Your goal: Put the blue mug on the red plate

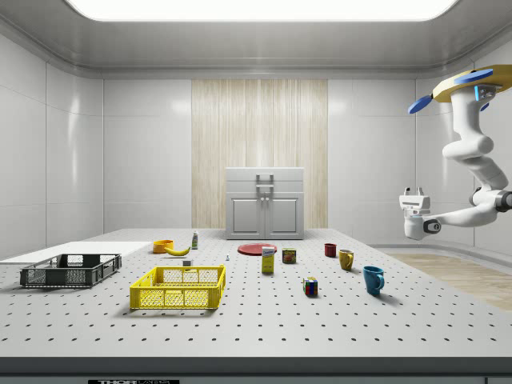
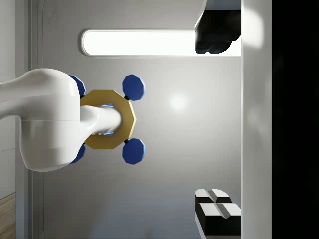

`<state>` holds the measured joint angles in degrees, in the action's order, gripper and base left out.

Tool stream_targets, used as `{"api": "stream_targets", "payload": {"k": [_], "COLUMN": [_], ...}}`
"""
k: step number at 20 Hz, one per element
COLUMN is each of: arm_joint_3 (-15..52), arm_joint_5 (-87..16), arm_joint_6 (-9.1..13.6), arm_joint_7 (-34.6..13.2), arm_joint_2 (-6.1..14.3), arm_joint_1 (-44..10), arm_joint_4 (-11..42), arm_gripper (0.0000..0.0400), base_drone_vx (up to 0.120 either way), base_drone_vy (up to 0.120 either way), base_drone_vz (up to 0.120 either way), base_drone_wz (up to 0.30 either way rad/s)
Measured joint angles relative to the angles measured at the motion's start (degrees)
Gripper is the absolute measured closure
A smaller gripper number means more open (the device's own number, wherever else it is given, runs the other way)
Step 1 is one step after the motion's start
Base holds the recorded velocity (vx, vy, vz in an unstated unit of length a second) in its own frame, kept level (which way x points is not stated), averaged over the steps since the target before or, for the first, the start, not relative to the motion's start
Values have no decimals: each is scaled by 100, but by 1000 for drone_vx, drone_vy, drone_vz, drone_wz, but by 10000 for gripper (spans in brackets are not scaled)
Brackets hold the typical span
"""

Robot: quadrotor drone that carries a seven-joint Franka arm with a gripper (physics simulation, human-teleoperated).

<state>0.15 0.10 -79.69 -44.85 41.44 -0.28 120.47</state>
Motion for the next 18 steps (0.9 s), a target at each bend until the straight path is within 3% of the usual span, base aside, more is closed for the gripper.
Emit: {"api": "stream_targets", "payload": {"k": [7,18], "arm_joint_3": [5,11], "arm_joint_5": [3,4], "arm_joint_6": [152,152], "arm_joint_7": [3,7], "arm_joint_2": [-107,-110], "arm_joint_1": [-8,-17], "arm_joint_4": [-290,-341], "arm_gripper": [0,0], "base_drone_vx": [0,0], "base_drone_vy": [120,120], "base_drone_vz": [0,0], "base_drone_wz": [0,0]}}
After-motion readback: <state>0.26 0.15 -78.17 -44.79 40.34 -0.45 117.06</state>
